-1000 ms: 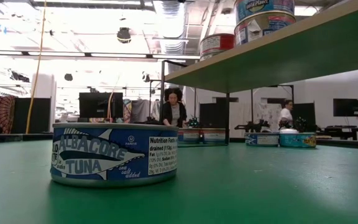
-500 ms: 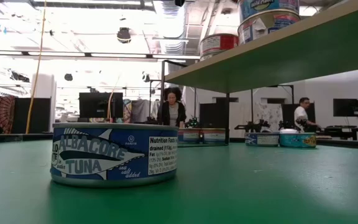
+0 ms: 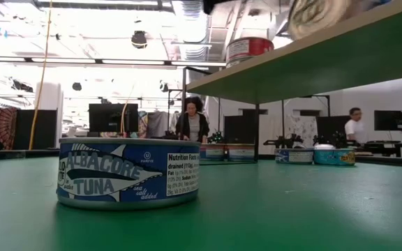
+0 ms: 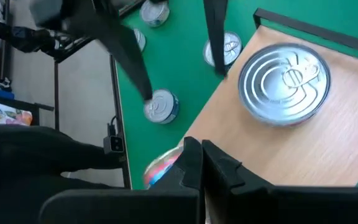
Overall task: Stack canned seafood by type on shelf
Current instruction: Stack the blue and pink tuna can on top of the other blue and pink tuna cans on the shelf
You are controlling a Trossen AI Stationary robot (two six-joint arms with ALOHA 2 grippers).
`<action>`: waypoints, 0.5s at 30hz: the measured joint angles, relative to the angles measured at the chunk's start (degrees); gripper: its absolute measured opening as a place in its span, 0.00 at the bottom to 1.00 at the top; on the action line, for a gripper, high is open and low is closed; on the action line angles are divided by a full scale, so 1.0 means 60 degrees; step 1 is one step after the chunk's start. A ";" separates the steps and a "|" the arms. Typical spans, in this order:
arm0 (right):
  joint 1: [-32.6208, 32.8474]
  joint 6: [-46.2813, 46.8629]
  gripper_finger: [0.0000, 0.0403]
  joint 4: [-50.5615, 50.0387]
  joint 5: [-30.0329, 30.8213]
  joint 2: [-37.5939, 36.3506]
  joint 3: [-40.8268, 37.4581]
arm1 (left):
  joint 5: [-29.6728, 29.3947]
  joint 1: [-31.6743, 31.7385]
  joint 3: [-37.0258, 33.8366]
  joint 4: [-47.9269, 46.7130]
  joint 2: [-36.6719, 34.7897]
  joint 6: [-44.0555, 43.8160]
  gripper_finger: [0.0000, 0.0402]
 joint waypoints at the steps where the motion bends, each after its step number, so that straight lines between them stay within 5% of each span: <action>1: 0.0000 0.0055 0.07 0.0054 0.0113 0.0000 0.0000 | -0.0055 0.0045 0.0139 -0.0451 -0.0089 0.0133 0.70; 7: -0.0075 0.0392 0.07 0.0145 0.0216 0.0007 0.0000 | 0.0333 0.0117 0.0480 -0.1917 -0.0719 0.0174 0.70; 15: -0.0039 0.0476 0.07 0.0439 0.0171 0.0308 -0.0007 | 0.1075 -0.0713 0.0275 -0.1873 -0.0298 -0.1011 0.70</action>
